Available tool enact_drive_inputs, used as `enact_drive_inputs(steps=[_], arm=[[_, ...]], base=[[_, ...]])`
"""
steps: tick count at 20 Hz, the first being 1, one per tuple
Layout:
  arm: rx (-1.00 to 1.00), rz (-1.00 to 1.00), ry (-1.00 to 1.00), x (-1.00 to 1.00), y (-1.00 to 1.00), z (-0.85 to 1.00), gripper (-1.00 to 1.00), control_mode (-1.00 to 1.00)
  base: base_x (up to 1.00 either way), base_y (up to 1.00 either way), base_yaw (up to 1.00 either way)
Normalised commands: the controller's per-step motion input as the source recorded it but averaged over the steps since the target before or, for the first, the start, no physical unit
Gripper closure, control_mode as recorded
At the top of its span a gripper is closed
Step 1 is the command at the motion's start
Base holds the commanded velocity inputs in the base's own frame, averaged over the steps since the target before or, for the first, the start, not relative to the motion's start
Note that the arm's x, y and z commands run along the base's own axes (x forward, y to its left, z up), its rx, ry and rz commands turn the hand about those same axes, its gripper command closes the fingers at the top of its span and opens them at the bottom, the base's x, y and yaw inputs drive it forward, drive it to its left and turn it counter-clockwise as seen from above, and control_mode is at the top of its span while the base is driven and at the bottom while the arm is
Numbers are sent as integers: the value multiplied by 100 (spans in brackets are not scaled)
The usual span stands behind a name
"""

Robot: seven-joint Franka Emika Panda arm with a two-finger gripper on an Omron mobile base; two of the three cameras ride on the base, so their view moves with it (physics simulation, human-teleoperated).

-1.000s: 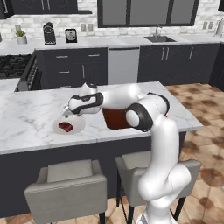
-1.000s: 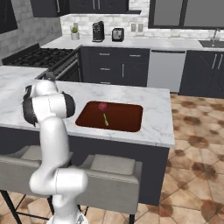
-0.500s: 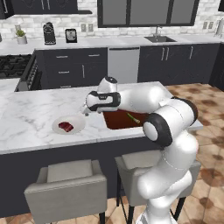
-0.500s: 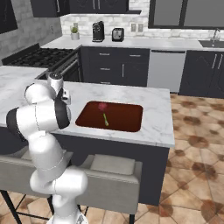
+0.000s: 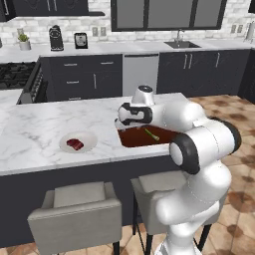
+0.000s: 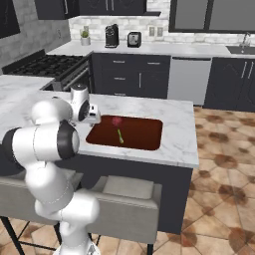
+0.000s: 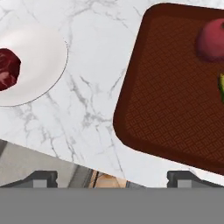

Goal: Create a steak meal by picking up the steak and asparagus from the tray and placing them on the plate. Leave the pomegranate on the tray.

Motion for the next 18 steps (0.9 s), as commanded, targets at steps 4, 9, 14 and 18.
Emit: enact_drive_inputs(steps=[4,9,14,18], arm=[[-9,-16,11,0,-100,-6,-100,-100],[-9,-13,12,1,-100,-12,-100,-100],[-8,-6,17,29,-97,-30,-100,-100],[-2,0,12,54,-52,-42,-100,-100]], base=[[0,0,0],[0,0,0],[0,0,0],[0,0,0]])
